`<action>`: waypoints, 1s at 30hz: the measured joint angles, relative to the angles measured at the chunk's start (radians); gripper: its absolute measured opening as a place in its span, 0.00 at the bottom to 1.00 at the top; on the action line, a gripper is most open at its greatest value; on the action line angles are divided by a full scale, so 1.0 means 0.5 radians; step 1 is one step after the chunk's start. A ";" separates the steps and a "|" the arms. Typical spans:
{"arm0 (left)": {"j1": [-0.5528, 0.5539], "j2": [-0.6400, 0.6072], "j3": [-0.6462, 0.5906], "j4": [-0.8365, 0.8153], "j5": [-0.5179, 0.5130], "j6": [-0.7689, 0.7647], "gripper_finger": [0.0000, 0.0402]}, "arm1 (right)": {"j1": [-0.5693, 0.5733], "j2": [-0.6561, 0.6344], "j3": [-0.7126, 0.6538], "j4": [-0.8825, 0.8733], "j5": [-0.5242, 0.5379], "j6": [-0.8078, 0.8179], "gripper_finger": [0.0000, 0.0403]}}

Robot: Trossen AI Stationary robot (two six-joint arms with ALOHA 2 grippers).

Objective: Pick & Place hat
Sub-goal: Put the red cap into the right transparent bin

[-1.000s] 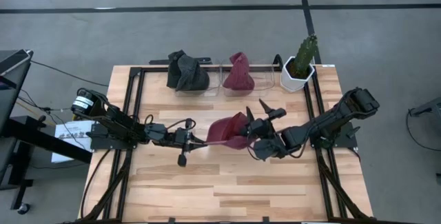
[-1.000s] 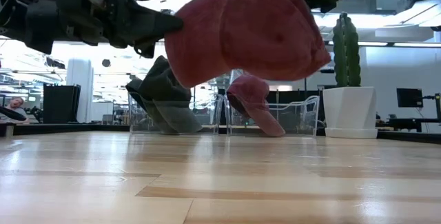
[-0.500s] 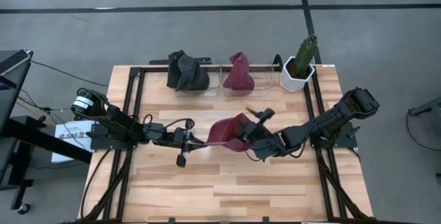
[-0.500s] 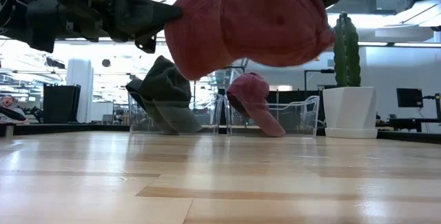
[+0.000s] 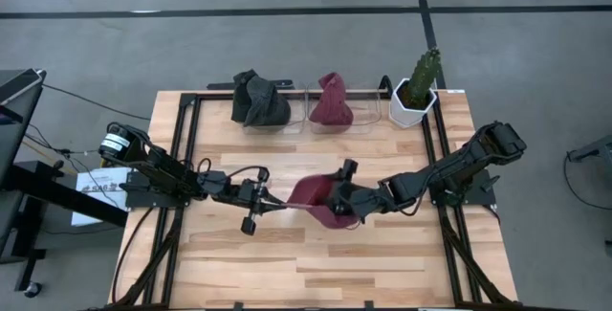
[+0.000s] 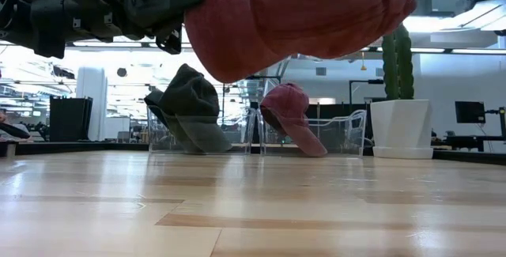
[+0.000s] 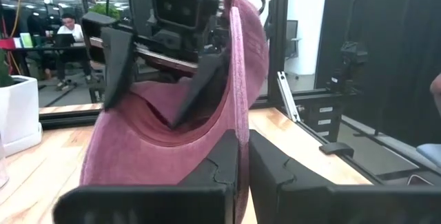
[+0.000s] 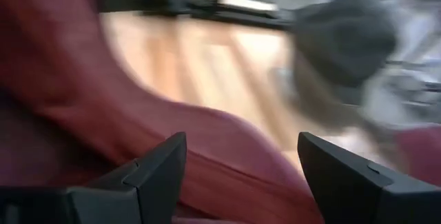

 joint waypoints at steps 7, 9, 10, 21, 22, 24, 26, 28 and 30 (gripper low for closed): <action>0.001 0.000 0.000 -0.019 -0.009 0.005 0.04 | 0.002 0.000 0.000 0.008 -0.009 -0.064 0.67; 0.002 0.000 0.000 -0.019 0.018 0.006 0.04 | -0.010 0.000 0.000 0.027 0.234 -0.060 0.67; 0.004 0.000 0.000 -0.019 0.044 0.006 0.04 | -0.019 0.000 0.000 0.030 0.353 -0.052 0.67; 0.003 0.000 0.000 -0.020 0.148 0.005 0.04 | -0.227 0.000 0.000 0.029 0.620 0.215 0.67; 0.003 0.000 0.000 -0.021 0.150 0.005 0.04 | -0.240 0.000 0.000 0.028 0.632 0.231 0.67; 0.002 0.000 0.000 -0.021 0.154 0.005 0.04 | -0.263 0.000 0.000 0.015 0.701 0.279 0.67; 0.002 0.000 0.000 -0.022 0.153 0.005 0.04 | -0.274 0.000 0.000 -0.019 0.862 0.334 0.67; 0.002 0.000 0.000 -0.022 0.150 0.006 0.04 | -0.271 0.000 0.000 -0.099 1.089 0.408 0.67; 0.003 0.000 0.000 -0.030 0.141 0.005 0.04 | -0.266 0.000 0.000 -0.214 1.321 0.512 0.67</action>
